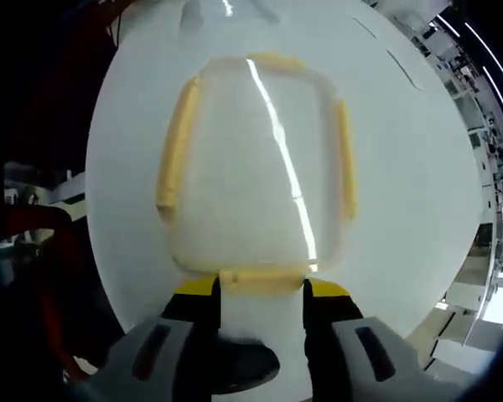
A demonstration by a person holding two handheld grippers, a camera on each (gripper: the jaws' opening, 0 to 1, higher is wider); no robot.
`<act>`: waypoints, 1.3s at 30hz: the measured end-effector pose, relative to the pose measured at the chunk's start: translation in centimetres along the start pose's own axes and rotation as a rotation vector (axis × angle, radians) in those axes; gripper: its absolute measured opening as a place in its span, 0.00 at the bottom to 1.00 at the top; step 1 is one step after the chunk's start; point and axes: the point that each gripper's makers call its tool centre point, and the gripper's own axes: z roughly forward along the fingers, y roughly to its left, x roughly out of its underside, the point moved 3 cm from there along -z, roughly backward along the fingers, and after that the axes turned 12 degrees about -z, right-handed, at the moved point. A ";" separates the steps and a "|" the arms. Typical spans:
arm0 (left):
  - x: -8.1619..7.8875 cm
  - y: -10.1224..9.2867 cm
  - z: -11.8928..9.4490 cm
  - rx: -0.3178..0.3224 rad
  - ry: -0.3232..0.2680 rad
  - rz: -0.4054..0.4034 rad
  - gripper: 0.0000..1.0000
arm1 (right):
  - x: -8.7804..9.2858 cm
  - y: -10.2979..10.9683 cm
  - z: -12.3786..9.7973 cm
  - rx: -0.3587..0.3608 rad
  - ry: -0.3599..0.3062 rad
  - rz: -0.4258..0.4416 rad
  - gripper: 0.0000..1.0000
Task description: Snap each plastic latch of the storage box into its locked position after aligning the lid with the box until every specified latch is closed and the lid sits flush.
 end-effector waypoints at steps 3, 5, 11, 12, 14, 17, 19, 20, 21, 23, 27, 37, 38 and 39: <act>0.0 0.0 0.1 0.003 0.001 0.000 0.91 | 0.0 0.2 0.0 -0.002 0.002 -0.003 0.37; 0.1 -0.1 0.1 0.006 0.001 -0.002 0.91 | -0.2 0.4 0.0 -0.003 0.003 -0.004 0.37; 0.2 -0.2 0.2 0.015 0.003 -0.005 0.90 | -0.7 1.0 -0.1 -0.004 0.005 -0.014 0.37; 0.2 -0.2 0.2 0.016 0.004 -0.006 0.90 | -0.8 1.1 -0.1 -0.004 0.004 -0.013 0.37; 0.3 -0.2 0.2 0.018 0.004 -0.006 0.90 | -1.0 1.3 -0.2 -0.004 0.001 -0.010 0.37; 0.3 -0.2 0.0 0.021 0.002 -0.008 0.90 | -1.1 1.6 -0.2 -0.005 0.002 -0.009 0.37; 0.3 -0.1 -0.1 0.021 0.001 -0.007 0.90 | -1.2 1.8 -0.2 -0.006 0.001 -0.010 0.37; 0.3 -0.1 -0.2 0.021 0.000 -0.008 0.90 | -1.2 1.9 -0.2 -0.006 0.002 -0.012 0.37; 0.3 -0.1 -0.2 0.021 0.000 -0.008 0.90 | -1.3 2.0 -0.2 -0.006 0.003 -0.012 0.37; 0.3 -0.1 -0.3 0.022 -0.001 -0.007 0.90 | -1.3 2.1 -0.2 -0.007 0.003 -0.014 0.37; 0.3 -0.1 -0.5 0.023 -0.004 -0.006 0.90 | -1.5 2.5 -0.2 -0.007 0.004 -0.015 0.37; 0.2 -0.4 -0.9 0.032 -0.009 -0.002 0.90 | -1.8 3.6 -0.2 -0.008 0.004 -0.016 0.37; 0.2 -0.4 -0.9 0.032 -0.009 -0.001 0.90 | -1.8 3.6 -0.2 -0.009 0.005 -0.016 0.37; 0.1 -0.5 -1.0 0.032 -0.009 -0.001 0.90 | -1.9 3.8 -0.2 -0.010 0.005 -0.016 0.37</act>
